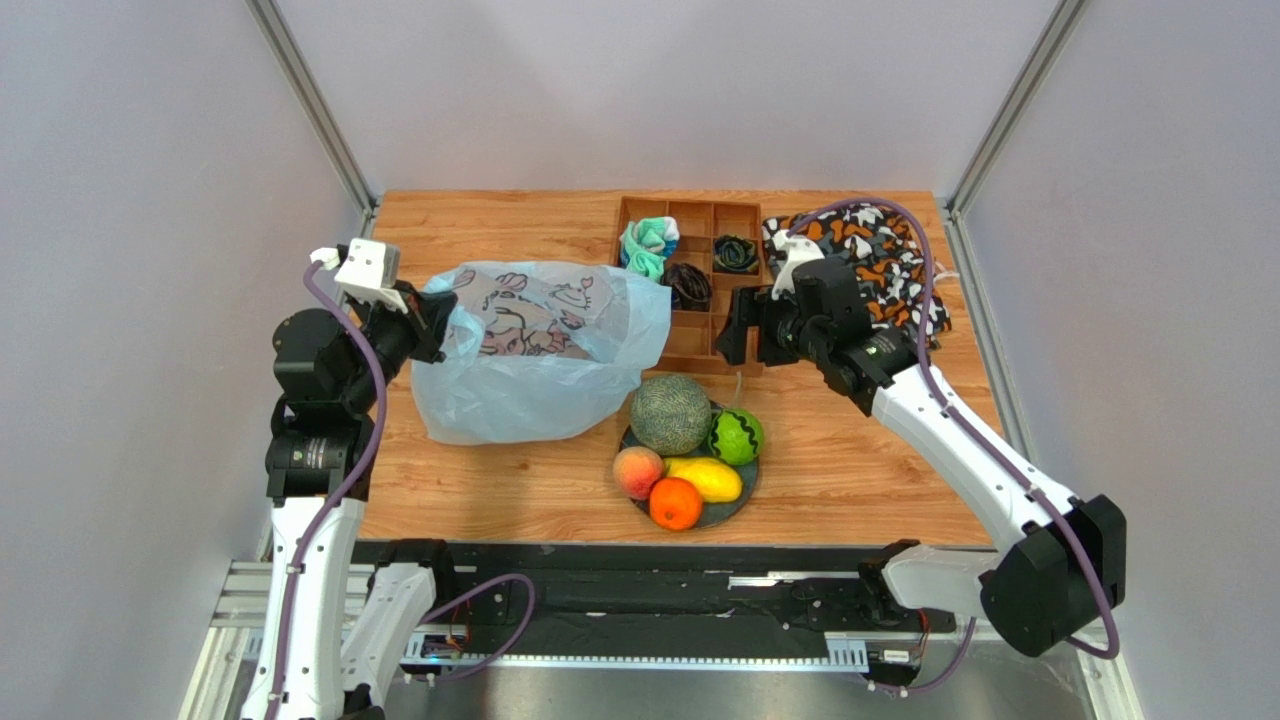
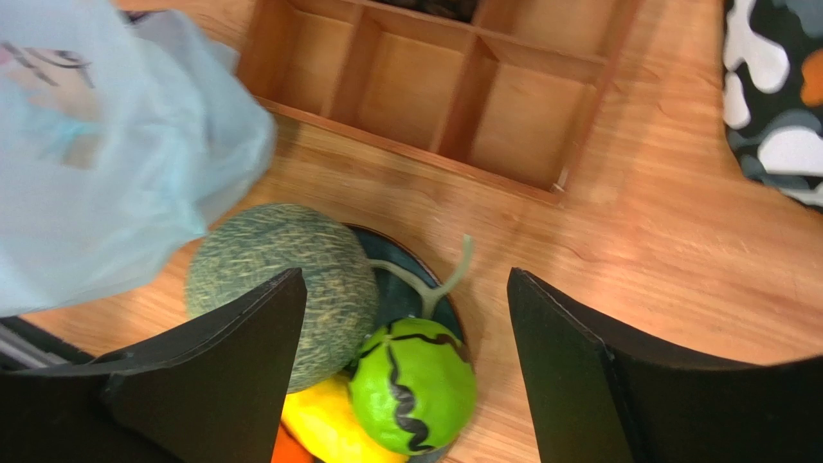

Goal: Place the fruits into the plastic bag

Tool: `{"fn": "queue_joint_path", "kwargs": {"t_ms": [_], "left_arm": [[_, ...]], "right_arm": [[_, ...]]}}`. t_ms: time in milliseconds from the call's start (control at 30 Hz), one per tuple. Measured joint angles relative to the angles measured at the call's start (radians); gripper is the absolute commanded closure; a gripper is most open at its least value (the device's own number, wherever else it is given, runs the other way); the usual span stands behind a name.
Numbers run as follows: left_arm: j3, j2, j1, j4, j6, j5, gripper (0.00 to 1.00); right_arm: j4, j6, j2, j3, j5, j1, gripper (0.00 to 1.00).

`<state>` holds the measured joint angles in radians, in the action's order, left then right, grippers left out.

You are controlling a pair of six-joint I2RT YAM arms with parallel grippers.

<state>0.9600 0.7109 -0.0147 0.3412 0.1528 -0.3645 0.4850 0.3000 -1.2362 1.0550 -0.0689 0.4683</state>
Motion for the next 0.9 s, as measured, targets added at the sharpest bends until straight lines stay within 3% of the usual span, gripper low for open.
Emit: {"fn": "queue_joint_path", "kwargs": {"t_ms": [267, 500, 900], "left_arm": [[0.000, 0.001, 0.000, 0.003, 0.000, 0.008, 1.00], [0.000, 0.003, 0.000, 0.008, 0.000, 0.008, 1.00], [0.000, 0.003, 0.000, 0.008, 0.000, 0.007, 1.00]], "right_arm": [[0.008, 0.014, -0.117, -0.023, -0.009, -0.050, 0.28], [0.043, 0.017, -0.127, -0.059, -0.070, -0.048, 0.13], [0.105, 0.018, -0.026, -0.187, -0.113, -0.006, 0.09]]}}
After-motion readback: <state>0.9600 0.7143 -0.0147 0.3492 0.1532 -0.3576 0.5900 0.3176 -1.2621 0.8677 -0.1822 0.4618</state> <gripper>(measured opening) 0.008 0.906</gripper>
